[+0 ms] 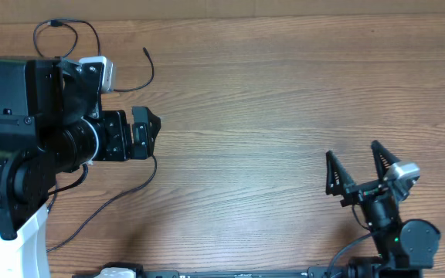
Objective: Untangle cables
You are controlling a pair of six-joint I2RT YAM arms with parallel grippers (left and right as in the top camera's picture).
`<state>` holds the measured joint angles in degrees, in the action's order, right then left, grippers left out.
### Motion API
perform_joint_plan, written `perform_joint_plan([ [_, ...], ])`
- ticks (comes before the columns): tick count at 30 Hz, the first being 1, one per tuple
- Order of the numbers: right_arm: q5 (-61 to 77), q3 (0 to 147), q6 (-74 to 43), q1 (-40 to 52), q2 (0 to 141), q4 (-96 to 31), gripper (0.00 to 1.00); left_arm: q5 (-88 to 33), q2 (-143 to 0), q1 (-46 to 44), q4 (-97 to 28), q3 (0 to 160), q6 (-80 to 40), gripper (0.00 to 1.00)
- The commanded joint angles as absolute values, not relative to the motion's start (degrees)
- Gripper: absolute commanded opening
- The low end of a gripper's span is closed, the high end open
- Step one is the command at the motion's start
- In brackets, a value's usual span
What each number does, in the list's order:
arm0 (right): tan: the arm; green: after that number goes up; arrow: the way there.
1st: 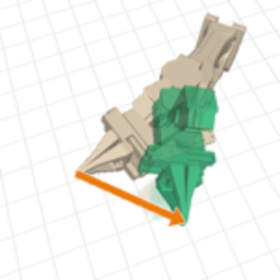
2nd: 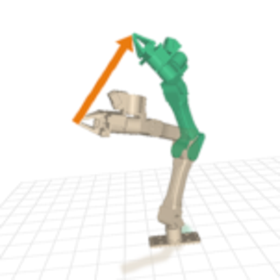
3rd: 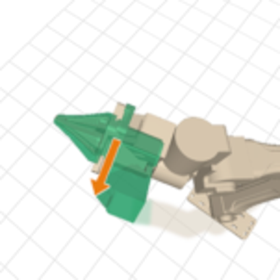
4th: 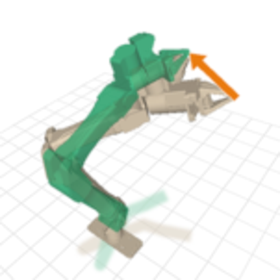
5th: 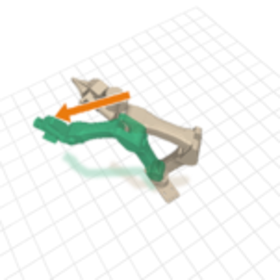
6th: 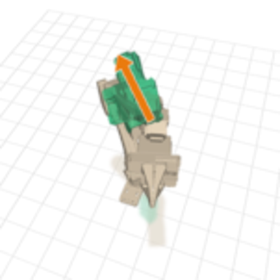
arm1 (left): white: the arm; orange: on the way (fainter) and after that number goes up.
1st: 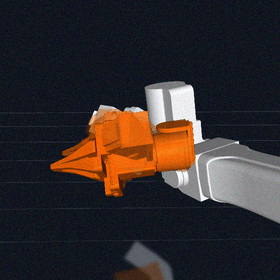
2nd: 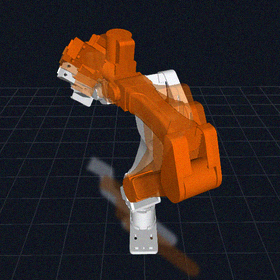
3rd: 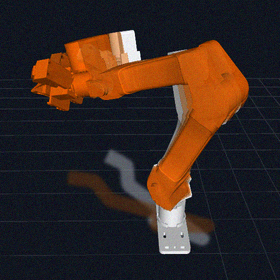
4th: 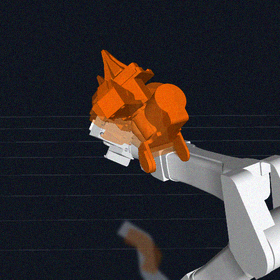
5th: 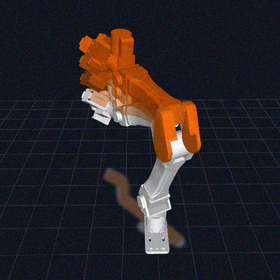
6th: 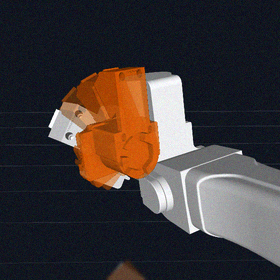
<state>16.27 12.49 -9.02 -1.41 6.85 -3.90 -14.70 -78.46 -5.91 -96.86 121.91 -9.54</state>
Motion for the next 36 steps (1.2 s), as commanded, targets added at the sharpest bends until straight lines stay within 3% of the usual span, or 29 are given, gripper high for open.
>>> perform_joint_plan([
  [1,18.1,7.1,-9.1,-1.3,3.5,0.2,1.0,-14.6,-78.7,-6.0,-96.8,122.3,-10.5,1.0],
  [12,13.7,0.6,-9.8,2.0,0.1,3.0,1.0,-14.6,-78.7,-6.0,-96.8,122.3,-10.5,0.99],
  [22,6.6,0.4,-9.7,2.0,0.2,-4.3,1.0,-14.6,-78.7,-6.0,-96.8,122.3,-10.5,1.0],
  [36,5.0,0.5,5.2,1.5,0.2,-4.8,1.0,-14.6,-78.7,-6.0,-96.8,122.3,-10.5,1.0],
])
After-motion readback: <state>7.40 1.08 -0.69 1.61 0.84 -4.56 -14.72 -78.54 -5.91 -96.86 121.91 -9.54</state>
